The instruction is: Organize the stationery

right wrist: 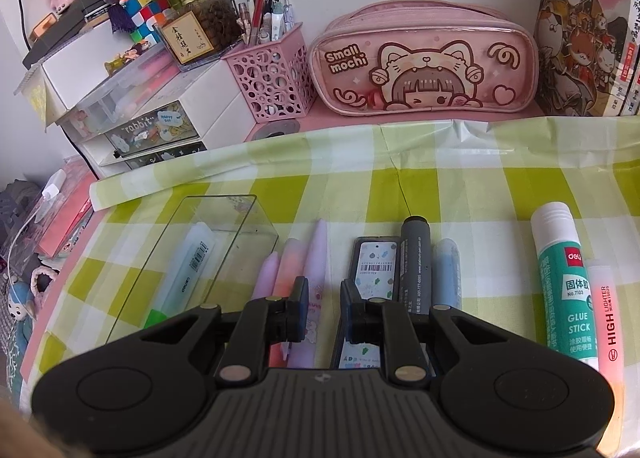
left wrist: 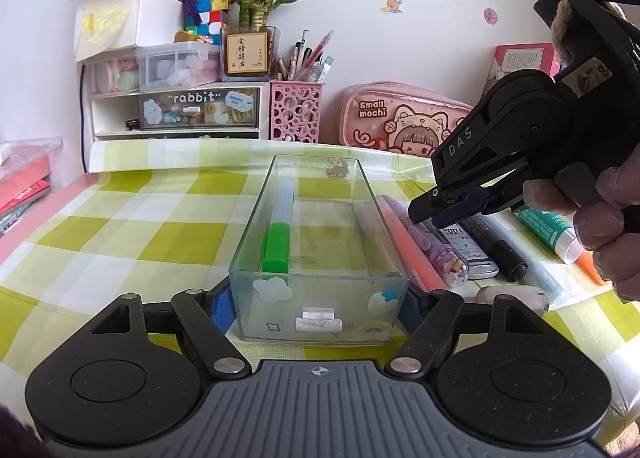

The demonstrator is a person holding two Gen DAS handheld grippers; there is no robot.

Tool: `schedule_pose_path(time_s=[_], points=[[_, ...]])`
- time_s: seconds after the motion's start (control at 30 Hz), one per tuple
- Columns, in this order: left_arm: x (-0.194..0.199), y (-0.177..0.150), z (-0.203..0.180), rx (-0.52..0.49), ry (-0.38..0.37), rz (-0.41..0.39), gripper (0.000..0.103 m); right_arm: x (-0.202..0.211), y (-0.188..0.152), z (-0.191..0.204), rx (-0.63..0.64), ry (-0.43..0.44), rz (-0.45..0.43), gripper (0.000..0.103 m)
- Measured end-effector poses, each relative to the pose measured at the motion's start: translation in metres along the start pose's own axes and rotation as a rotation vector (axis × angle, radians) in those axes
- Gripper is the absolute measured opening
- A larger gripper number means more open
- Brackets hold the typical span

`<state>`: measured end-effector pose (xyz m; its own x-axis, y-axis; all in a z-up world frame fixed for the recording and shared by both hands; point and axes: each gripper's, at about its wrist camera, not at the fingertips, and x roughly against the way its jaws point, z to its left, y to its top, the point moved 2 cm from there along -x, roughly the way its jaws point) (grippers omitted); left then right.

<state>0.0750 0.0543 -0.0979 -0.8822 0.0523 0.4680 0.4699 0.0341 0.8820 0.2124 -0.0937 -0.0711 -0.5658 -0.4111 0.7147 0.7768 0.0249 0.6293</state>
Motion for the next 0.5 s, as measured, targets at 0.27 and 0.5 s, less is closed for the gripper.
schedule_pose_path(time_s=[0.27,0.5], points=[[0.0,0.0,0.0,0.0,0.0,0.0,0.074,-0.004,-0.003,0.006,0.033,-0.015,0.004,0.043],[0.0,0.0,0.0,0.0,0.0,0.0,0.074,-0.01,-0.006,0.017,0.106,-0.094,0.012,0.042]])
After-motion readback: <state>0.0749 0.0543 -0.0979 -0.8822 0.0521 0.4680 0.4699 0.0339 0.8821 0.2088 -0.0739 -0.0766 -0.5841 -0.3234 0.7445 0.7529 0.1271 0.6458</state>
